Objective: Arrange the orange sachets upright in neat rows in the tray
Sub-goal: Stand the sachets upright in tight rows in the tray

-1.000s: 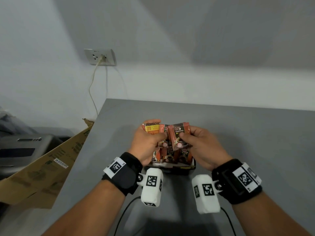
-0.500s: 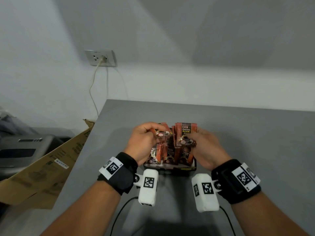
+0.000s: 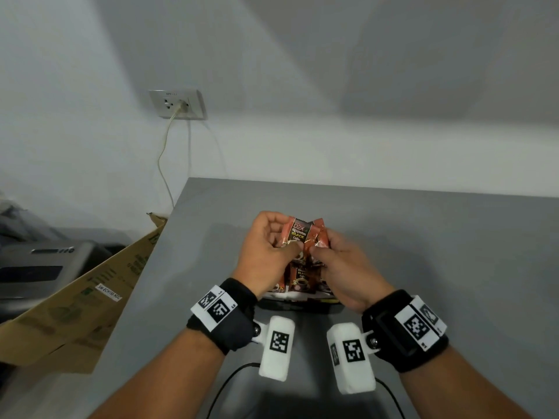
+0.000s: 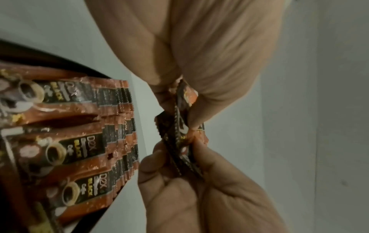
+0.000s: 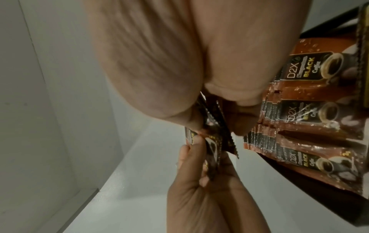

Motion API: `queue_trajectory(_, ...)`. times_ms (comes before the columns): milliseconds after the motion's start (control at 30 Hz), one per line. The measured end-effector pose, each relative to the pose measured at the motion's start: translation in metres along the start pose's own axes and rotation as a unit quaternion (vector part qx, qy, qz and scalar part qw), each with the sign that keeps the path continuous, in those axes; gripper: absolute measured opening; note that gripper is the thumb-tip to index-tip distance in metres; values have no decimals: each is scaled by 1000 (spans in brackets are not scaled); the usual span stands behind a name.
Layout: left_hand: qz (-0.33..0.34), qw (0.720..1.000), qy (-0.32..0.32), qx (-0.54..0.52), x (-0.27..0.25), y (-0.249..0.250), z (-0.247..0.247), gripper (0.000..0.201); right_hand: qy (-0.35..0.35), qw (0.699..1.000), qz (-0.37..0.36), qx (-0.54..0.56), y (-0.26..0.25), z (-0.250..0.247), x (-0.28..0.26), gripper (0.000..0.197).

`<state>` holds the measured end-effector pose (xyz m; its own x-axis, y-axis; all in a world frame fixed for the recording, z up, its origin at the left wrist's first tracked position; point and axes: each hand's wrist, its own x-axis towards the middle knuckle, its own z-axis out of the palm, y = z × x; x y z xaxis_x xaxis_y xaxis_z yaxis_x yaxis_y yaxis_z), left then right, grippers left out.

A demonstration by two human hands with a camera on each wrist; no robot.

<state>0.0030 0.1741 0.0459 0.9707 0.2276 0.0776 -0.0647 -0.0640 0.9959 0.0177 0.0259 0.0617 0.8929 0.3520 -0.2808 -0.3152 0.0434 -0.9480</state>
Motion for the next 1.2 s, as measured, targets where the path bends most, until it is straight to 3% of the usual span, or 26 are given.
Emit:
queue_trajectory(133,-87,995,20,-55,0,0,1,67,19,997,-2,81,-4,8,-2,31)
queue_trajectory(167,-136,983,7,-120,0,2,2,69,16,995,-1,100,-4,12,-3,31)
queue_trajectory(233,-217,935,-42,-279,-2,7,5,56,-1,996,-8,91,-3,21,-7,31)
queue_trajectory(300,-259,896,-82,-350,-6,13,7,38,-11,1000,-22,0,1,28,-9,36)
queue_trajectory(367,-261,885,-108,-370,-8,15,5,31,2,981,-78,-176,-2,25,-9,38)
queue_trajectory(500,-242,889,-104,-375,-3,19,-2,34,-7,923,-119,-366,-17,0,-5,99)
queue_trajectory(567,-235,892,-111,-370,-2,19,-1,51,-46,876,-167,-449,-23,-7,-2,110)
queue_trajectory(633,-233,892,-130,-364,-2,19,2,60,-74,832,-209,-509,-24,-8,3,105)
queue_trajectory(733,-238,889,-138,-367,-3,20,4,54,-65,821,-225,-520,-19,-8,10,88)
queue_trajectory(800,-254,883,-121,-375,-3,20,2,50,-66,826,-218,-515,-19,-8,9,88)
queue_trajectory(867,-245,897,-103,-354,-1,16,0,52,-62,855,-198,-476,-23,-8,6,90)
queue_trajectory(967,-218,924,-86,-301,0,12,-4,62,1,910,-178,-374,-31,-11,6,56)
queue_trajectory(1067,-199,937,-79,-276,1,11,-5,63,21,912,-182,-367,-36,-18,12,24)
queue_trajectory(1200,-208,941,-22,-266,6,7,-14,51,47,913,-184,-362,-44,-43,17,14)
